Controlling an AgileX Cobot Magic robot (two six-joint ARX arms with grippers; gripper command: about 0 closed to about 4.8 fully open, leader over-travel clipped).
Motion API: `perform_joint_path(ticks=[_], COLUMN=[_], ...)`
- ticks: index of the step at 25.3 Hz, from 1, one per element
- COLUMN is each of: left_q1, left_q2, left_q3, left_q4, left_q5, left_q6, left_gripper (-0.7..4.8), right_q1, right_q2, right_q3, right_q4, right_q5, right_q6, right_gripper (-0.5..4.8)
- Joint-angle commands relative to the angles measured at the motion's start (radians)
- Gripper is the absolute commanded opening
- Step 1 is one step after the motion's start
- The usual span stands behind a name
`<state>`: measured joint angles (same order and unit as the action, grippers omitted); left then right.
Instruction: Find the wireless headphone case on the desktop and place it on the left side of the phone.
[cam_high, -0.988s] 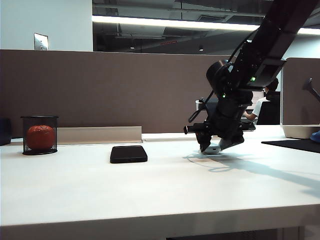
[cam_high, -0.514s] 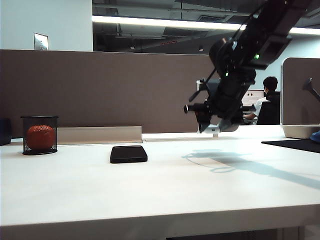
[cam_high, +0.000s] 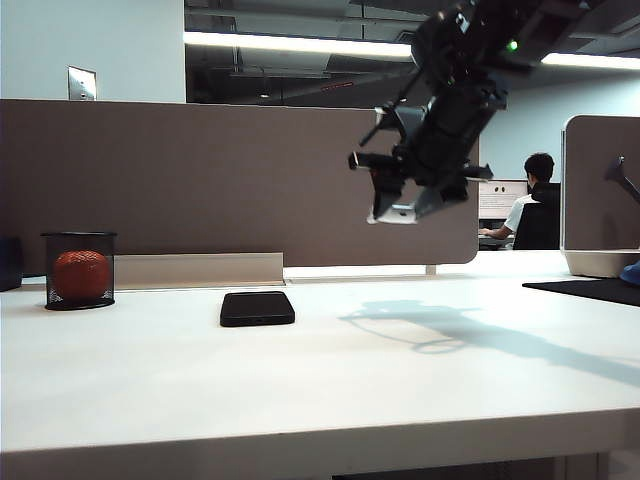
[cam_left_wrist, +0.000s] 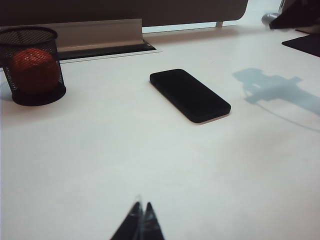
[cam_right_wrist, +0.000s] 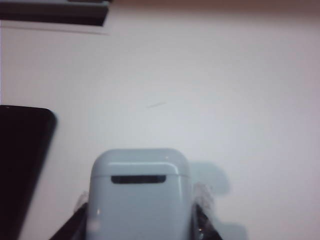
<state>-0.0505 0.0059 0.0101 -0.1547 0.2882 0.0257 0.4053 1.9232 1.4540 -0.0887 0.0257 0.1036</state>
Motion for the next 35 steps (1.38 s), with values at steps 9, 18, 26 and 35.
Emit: perform_joint_path(ticks=[9, 18, 26, 35], left_q1=[0.002, 0.002, 0.002, 0.002], left_q2=[0.0, 0.0, 0.0, 0.0], left_q3=[0.002, 0.002, 0.002, 0.002], left_q4=[0.006, 0.006, 0.006, 0.006], left_q5=[0.008, 0.01, 0.053, 0.053], left_q6=[0.0, 0.0, 0.0, 0.0], left_gripper=[-0.06, -0.06, -0.06, -0.06], right_q1=[0.141, 0.252, 0.283, 0.299], right_q2=[-0.048, -0.047, -0.038, 0.072], right_q3=[0.014, 0.014, 0.014, 0.114], right_q4=[0.014, 0.133, 0.2, 0.212], right_q5=[-0.009, -0.002, -0.002, -0.019], right_q6=[0.001, 0.024, 0.059, 0.109], right_gripper=[2.01, 2.01, 2.01, 2.01])
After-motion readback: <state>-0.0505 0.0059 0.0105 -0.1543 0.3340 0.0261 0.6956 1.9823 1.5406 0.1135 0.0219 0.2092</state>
